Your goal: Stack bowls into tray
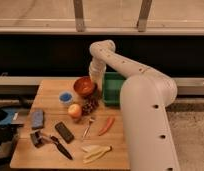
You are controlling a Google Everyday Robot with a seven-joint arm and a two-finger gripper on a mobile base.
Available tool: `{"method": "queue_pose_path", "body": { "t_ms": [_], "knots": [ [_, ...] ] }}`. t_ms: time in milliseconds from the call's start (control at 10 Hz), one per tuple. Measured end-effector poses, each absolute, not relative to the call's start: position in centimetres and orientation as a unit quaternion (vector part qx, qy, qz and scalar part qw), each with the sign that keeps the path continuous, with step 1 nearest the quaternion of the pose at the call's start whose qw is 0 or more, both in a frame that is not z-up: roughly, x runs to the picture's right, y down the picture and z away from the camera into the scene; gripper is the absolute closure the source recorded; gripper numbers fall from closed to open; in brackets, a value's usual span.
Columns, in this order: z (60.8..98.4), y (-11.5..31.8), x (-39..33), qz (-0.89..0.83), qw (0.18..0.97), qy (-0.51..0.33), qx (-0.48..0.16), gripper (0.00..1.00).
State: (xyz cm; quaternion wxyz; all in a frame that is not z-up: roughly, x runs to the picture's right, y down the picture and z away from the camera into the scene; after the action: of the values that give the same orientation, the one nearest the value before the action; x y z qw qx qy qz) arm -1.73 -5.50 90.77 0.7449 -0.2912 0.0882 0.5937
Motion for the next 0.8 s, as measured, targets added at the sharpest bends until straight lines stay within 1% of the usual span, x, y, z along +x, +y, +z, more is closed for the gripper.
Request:
{"method": "queue_pose_path", "body": {
  "t_ms": [500, 800],
  "knots": [
    [91.4, -5.1, -2.0, 0.595, 0.739, 0.084, -0.304, 0.29],
    [91.8, -5.9, -2.8, 0.595, 0.740, 0.071, -0.306, 0.29]
  ]
}}
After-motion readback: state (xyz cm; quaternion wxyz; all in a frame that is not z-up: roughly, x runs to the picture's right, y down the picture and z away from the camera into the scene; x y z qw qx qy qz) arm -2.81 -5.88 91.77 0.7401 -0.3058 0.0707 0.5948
